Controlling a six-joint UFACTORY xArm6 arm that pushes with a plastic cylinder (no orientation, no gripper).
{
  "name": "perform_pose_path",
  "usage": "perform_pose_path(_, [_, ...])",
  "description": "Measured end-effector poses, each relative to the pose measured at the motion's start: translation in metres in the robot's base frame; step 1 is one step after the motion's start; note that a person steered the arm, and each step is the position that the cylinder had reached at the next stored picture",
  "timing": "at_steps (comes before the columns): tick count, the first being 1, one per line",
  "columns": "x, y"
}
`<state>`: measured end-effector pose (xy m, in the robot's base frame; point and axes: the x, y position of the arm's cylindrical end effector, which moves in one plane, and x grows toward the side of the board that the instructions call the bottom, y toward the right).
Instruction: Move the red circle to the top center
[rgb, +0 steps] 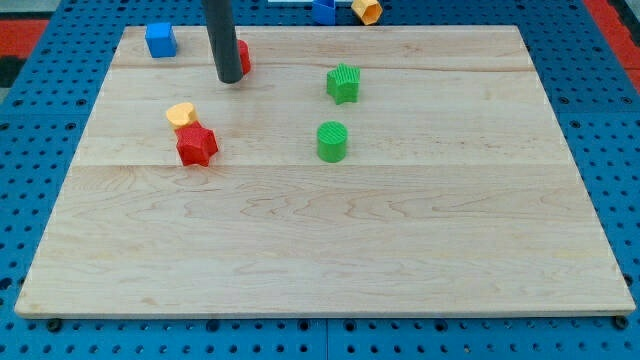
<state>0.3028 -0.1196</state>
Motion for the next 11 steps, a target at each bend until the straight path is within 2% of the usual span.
perform_pose_path(2, [0.009,-0.015])
perform_pose_path(3, [0.003,0.013])
perform_pose_path(4, [-0.016,0.010])
perform_pose_path(6, [-0.017,-0.069])
perform_pose_path(10, [-0.092,0.105])
perform_pose_path(11, [-0.087,0.084])
